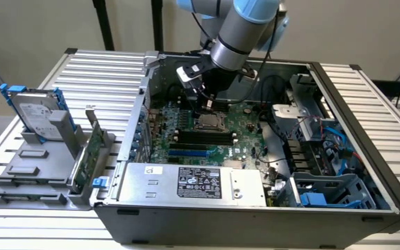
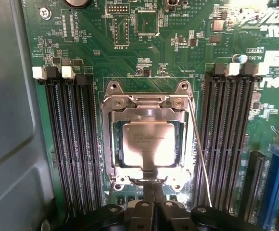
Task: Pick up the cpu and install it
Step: 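Close the cpu cover, then install the first cpu locking lever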
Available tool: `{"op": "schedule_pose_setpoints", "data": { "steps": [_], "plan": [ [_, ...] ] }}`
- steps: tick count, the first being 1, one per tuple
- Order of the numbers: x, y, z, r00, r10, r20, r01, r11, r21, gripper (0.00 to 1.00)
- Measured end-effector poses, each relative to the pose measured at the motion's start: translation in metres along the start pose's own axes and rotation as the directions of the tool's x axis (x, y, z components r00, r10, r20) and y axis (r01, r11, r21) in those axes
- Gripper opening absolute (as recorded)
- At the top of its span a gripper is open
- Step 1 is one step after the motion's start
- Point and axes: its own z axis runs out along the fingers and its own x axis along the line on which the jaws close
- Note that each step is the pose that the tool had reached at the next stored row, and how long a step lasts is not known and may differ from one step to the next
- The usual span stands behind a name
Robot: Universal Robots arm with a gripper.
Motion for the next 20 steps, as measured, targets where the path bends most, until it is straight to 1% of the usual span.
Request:
{"op": "schedule_pose_setpoints", "data": {
  "steps": [2,4,10,11,12,20],
  "plan": [
    [-0.003,-0.0038,-0.0017,1.0000,0.000,-0.0018,0.000,1.0000,0.0001,0.11],
    [-0.006,-0.0113,-0.0017,1.0000,-0.001,-0.0033,0.001,1.0000,0.0001,0.11],
    [-0.012,-0.0395,-0.0027,0.9999,-0.003,-0.0099,0.003,1.0000,0.0004,0.11],
    [-0.012,-0.0427,-0.0030,0.9999,-0.003,-0.0105,0.003,1.0000,0.0005,0.11],
    [-0.012,-0.0443,-0.0029,0.9999,-0.003,-0.0110,0.003,1.0000,0.0005,0.11],
    [-0.012,-0.0444,-0.0029,0.9999,-0.003,-0.0109,0.003,1.0000,0.0004,0.11]
  ]
}}
